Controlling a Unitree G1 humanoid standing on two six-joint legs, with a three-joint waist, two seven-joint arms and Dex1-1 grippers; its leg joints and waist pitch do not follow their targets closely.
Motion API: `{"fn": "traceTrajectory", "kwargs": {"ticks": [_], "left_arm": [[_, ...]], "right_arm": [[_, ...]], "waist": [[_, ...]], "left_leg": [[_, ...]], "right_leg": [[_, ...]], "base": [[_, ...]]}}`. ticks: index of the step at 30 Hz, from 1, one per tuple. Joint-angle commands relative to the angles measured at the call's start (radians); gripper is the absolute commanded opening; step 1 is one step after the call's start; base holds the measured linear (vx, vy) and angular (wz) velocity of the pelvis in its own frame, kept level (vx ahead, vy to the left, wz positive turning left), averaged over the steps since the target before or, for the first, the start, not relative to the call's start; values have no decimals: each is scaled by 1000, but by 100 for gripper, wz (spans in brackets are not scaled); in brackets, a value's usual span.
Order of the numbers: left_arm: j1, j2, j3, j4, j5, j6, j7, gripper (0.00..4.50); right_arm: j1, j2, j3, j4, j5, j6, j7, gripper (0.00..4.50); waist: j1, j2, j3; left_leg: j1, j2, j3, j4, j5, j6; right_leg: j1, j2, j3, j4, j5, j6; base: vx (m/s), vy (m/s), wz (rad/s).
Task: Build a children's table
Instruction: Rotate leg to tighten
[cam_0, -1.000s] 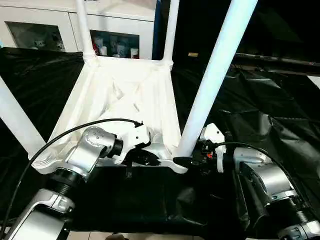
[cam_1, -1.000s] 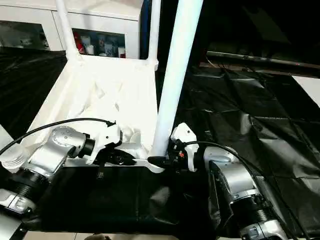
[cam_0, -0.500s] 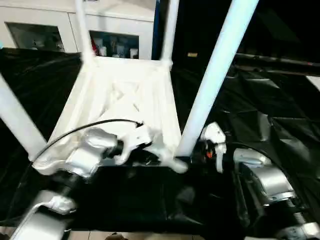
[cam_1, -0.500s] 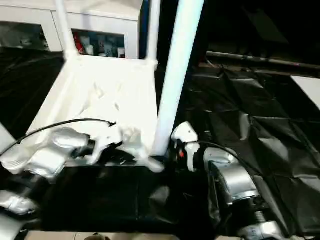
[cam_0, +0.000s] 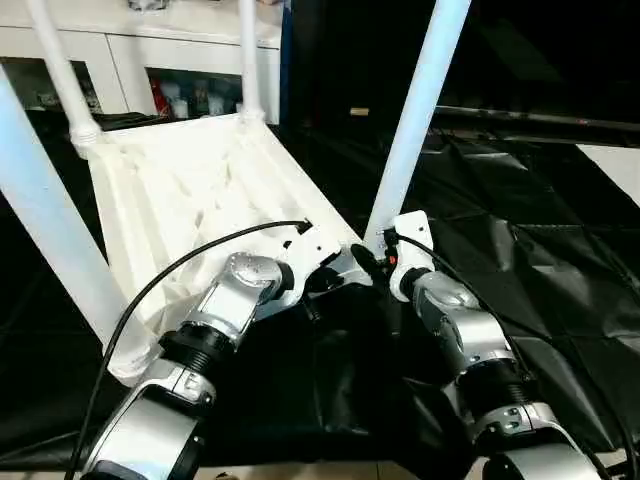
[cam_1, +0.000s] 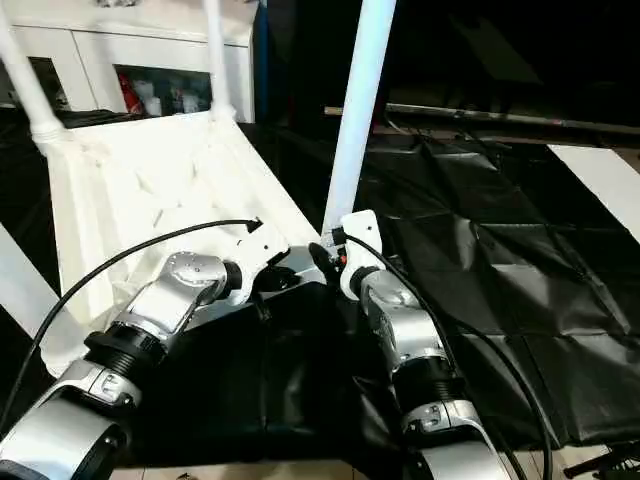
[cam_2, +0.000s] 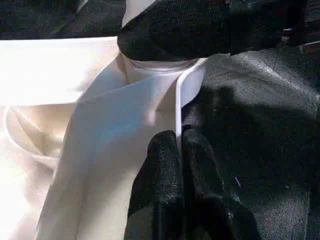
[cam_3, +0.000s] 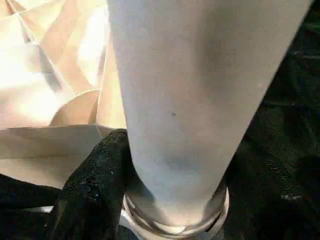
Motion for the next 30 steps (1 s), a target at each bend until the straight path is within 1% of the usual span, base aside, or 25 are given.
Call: {"fn": "traceTrajectory", "kwargs": {"ticks": [1, 2, 3, 5, 6, 7, 8, 9, 11, 12, 13, 14, 15, 16, 17, 18, 20, 22, 23, 24, 25, 27, 28, 29, 30], "left_arm": [[-2, -70, -50, 3, -30, -26, -32, 0], [-2, -67, -47, 4, -28, -30, -34, 0], [-1, -63, -44, 4, -27, -34, -38, 0], [8, -41, -41, -7, -34, -54, -72, 0], [18, -20, -42, -22, -42, -66, -106, 0], [35, 15, -48, -49, -57, -88, -167, 0], [44, 33, -49, -65, -66, -96, -198, 0], [49, 42, -50, -73, -71, -100, -215, 0], [69, 72, -53, -108, -97, -106, -286, 0], [79, 93, -56, -123, -108, -121, -327, 0], [87, 111, -60, -133, -115, -131, -359, 0], [95, 135, -63, -145, -124, -142, -401, 0], [100, 149, -66, -153, -130, -142, -429, 0], [101, 154, -68, -157, -133, -140, -441, 0], [111, 177, -71, -182, -146, -127, -487, 0], [111, 177, -71, -182, -146, -127, -487, 0], [119, 196, -67, -203, -160, -111, -517, 0], [124, 204, -63, -210, -163, -112, -529, 0], [128, 208, -60, -213, -165, -114, -533, 0], [130, 210, -59, -215, -165, -115, -535, 0], [130, 210, -59, -215, -165, -115, -535, 0], [133, 209, -58, -217, -166, -114, -535, 0], [133, 209, -58, -218, -166, -113, -535, 0], [134, 208, -58, -220, -166, -111, -535, 0], [134, 208, -58, -220, -166, -111, -535, 0]], "right_arm": [[1, 53, 79, 40, 9, 25, 65, 317], [-1, 51, 73, 45, 12, 25, 65, 319], [-2, 45, 69, 48, 14, 23, 70, 326], [7, 12, 75, 32, 11, 12, 110, 355], [17, -17, 84, 10, 12, 12, 165, 355], [38, -68, 105, -37, 16, 8, 259, 355], [51, -94, 116, -66, 21, 6, 312, 355], [59, -110, 122, -83, 25, 4, 345, 355], [81, -162, 141, -134, 33, -2, 426, 355], [93, -195, 150, -169, 47, 7, 479, 355], [103, -226, 159, -200, 61, 20, 531, 355], [117, -270, 173, -245, 83, 38, 608, 355], [124, -292, 180, -267, 93, 42, 649, 355], [127, -301, 182, -274, 96, 42, 664, 355], [132, -327, 182, -296, 110, 54, 707, 355], [132, -327, 182, -296, 110, 54, 707, 355], [141, -353, 181, -315, 121, 57, 756, 355], [143, -361, 180, -319, 122, 54, 769, 355], [142, -362, 180, -319, 126, 59, 767, 355], [141, -362, 181, -319, 128, 63, 765, 341], [141, -362, 181, -319, 128, 63, 765, 341], [142, -358, 188, -327, 130, 72, 768, 341], [142, -356, 189, -328, 130, 72, 768, 327], [142, -354, 192, -327, 128, 74, 771, 307], [142, -354, 192, -327, 128, 74, 771, 304]], "waist": [[5, 5, -44], [5, 3, -44], [7, 4, -44], [9, 3, -43], [10, 4, -43], [10, -1, -43], [17, 1, -43], [19, -2, -43], [26, -2, -42], [23, -4, -42], [25, -5, -41], [28, -3, -42], [30, -3, -41], [31, -4, -42], [33, -6, -41], [37, -5, -42], [38, -6, -42], [40, -10, -43], [39, -13, -44], [40, -12, -43], [40, -12, -43], [41, -15, -43], [41, -14, -43], [40, -17, -43], [41, -15, -43]], "left_leg": [[13, 39, -25, -73, -352, -29], [14, 39, -25, -74, -353, -27], [15, 40, -24, -73, -358, -26], [14, 40, -26, -74, -363, -24], [14, 41, -26, -75, -361, -22], [12, 41, -25, -74, -358, -17], [12, 44, -24, -73, -346, -9], [12, 44, -22, -73, -338, -2], [12, 44, -21, -72, -321, 4], [12, 45, -21, -73, -316, 8], [12, 46, -21, -73, -316, 9], [13, 48, -22, -73, -308, 13], [14, 49, -19, -71, -308, 19], [14, 48, -19, -71, -304, 20], [13, 49, -17, -71, -298, 20], [12, 49, -19, -71, -293, 17], [13, 49, -17, -71, -290, 15], [12, 49, -16, -68, -272, 16], [10, 47, -15, -67, -253, 20], [12, 47, -14, -66, -252, 21], [12, 46, -14, -66, -252, 22], [11, 46, -14, -65, -246, 21], [11, 46, -14, -65, -247, 21], [11, 46, -14, -65, -245, 20], [11, 46, -15, -65, -248, 18]], "right_leg": [[15, -54, 36, -91, -286, -149], [15, -53, 35, -92, -288, -152], [14, -54, 36, -93, -298, -153], [16, -54, 34, -94, -314, -147], [16, -54, 34, -95, -312, -145], [19, -53, 34, -95, -309, -143], [19, -55, 36, -93, -290, -143], [19, -54, 37, -92, -275, -149], [21, -55, 37, -89, -267, -153], [20, -54, 36, -89, -269, -158], [20, -55, 37, -89, -273, -157], [22, -54, 37, -87, -264, -158], [19, -53, 38, -85, -252, -163], [19, -53, 38, -84, -245, -166], [17, -54, 38, -83, -235, -174], [20, -55, 37, -80, -230, -177], [18, -55, 37, -79, -225, -184], [19, -55, 37, -76, -199, -191], [20, -54, 37, -73, -182, -192], [20, -54, 37, -74, -184, -192], [19, -54, 37, -74, -190, -193], [20, -55, 37, -75, -203, -189], [20, -55, 37, -75, -207, -187], [20, -55, 37, -75, -210, -184], [19, -56, 37, -75, -215, -183]], "base": [[0, 0, 0], [0, 0, 0], [0, 0, 0], [0, 0, 0], [0, 0, 0], [0, 0, 0], [0, 0, 0], [0, 0, 0], [0, 0, 0], [0, 0, 0], [0, 0, 0], [0, 0, 0], [0, 0, 0], [0, 0, 0], [0, 0, 0], [0, 0, 0], [0, 0, 0], [0, 0, 0], [0, 0, 0], [0, 0, 0], [0, 0, 0], [0, 0, 0], [0, 0, 0], [0, 0, 0], [0, 0, 0]]}}
